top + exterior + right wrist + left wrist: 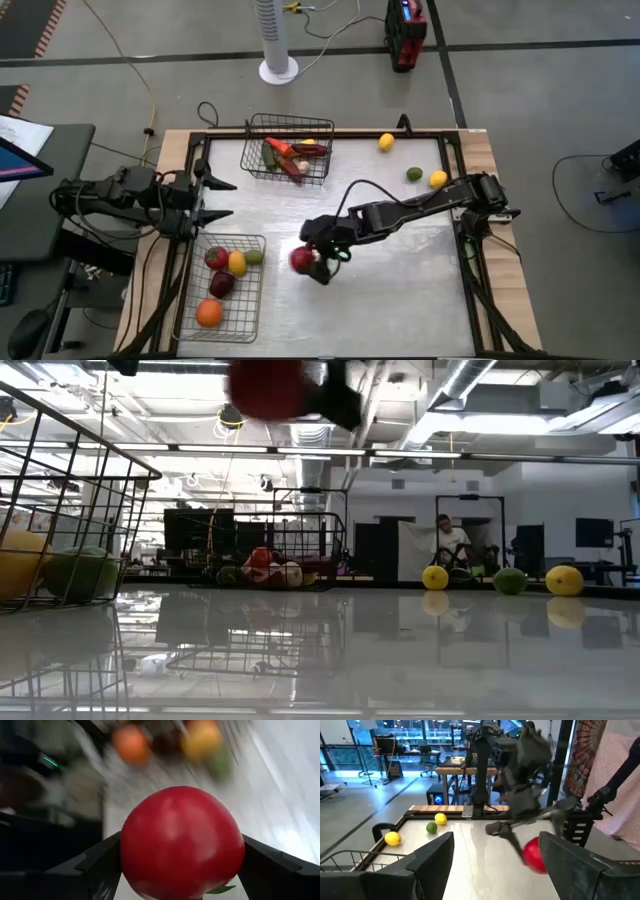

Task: Sort produce into baskets
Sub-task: Put the red tomato into the silver wire basket, then put the green lime into the silver wire basket

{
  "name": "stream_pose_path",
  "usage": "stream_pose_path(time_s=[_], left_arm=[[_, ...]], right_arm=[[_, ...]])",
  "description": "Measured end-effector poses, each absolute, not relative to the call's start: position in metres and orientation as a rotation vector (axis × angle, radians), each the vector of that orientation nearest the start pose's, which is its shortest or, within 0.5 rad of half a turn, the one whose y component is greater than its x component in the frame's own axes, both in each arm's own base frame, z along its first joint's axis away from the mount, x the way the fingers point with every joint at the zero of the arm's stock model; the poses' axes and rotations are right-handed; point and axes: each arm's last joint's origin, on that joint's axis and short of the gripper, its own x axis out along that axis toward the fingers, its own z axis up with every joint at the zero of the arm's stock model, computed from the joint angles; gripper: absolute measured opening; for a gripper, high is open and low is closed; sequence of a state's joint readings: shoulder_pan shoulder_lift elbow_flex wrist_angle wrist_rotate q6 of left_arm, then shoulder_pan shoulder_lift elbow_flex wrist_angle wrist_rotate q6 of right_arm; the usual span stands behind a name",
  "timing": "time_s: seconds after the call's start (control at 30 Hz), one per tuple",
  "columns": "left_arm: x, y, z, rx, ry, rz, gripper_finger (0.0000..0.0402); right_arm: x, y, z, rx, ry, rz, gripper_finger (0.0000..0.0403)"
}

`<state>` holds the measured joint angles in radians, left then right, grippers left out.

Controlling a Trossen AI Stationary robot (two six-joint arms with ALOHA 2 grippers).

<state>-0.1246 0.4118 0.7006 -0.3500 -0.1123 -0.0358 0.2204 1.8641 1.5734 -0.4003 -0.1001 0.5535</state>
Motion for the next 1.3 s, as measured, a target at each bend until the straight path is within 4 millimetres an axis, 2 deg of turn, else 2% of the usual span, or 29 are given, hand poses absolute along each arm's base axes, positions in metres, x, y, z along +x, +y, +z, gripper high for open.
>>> stream_pose_path(time_s=[0.13,0.23,0.33,0.47,0.73,0.93,1.17,1.3], left_arm=[[0.089,-0.008,0.331,-0.025,0.048,-0.012,0.0279],[0.086,-0.008,0.332,-0.026,0.034,-0.012,0.0279],[0.083,-0.007,0.333,-0.028,0.02,-0.013,0.0279],[0.08,-0.007,0.334,-0.03,0.007,-0.013,0.0279],[0.08,-0.007,0.333,-0.033,0.022,-0.014,0.0279],[0.08,-0.007,0.332,-0.036,0.029,-0.016,0.0279],[0.08,-0.007,0.332,-0.035,0.031,-0.016,0.0279],[0.08,-0.007,0.332,-0.038,0.033,-0.016,0.0279]], right_arm=[[0.425,0.098,0.299,0.433,0.512,0.17,0.0356],[0.438,0.096,0.299,0.389,0.386,0.181,0.0356],[0.453,0.096,0.291,0.357,0.287,0.196,0.0356],[0.474,0.098,0.284,0.318,0.216,0.217,0.0356],[0.517,0.106,0.259,0.195,0.229,0.233,0.0358],[0.533,0.098,0.247,0.198,0.352,0.246,0.039],[0.528,0.091,0.256,0.189,0.407,0.232,0.0391],[0.511,0.079,0.275,0.146,0.51,0.133,0.0392]])
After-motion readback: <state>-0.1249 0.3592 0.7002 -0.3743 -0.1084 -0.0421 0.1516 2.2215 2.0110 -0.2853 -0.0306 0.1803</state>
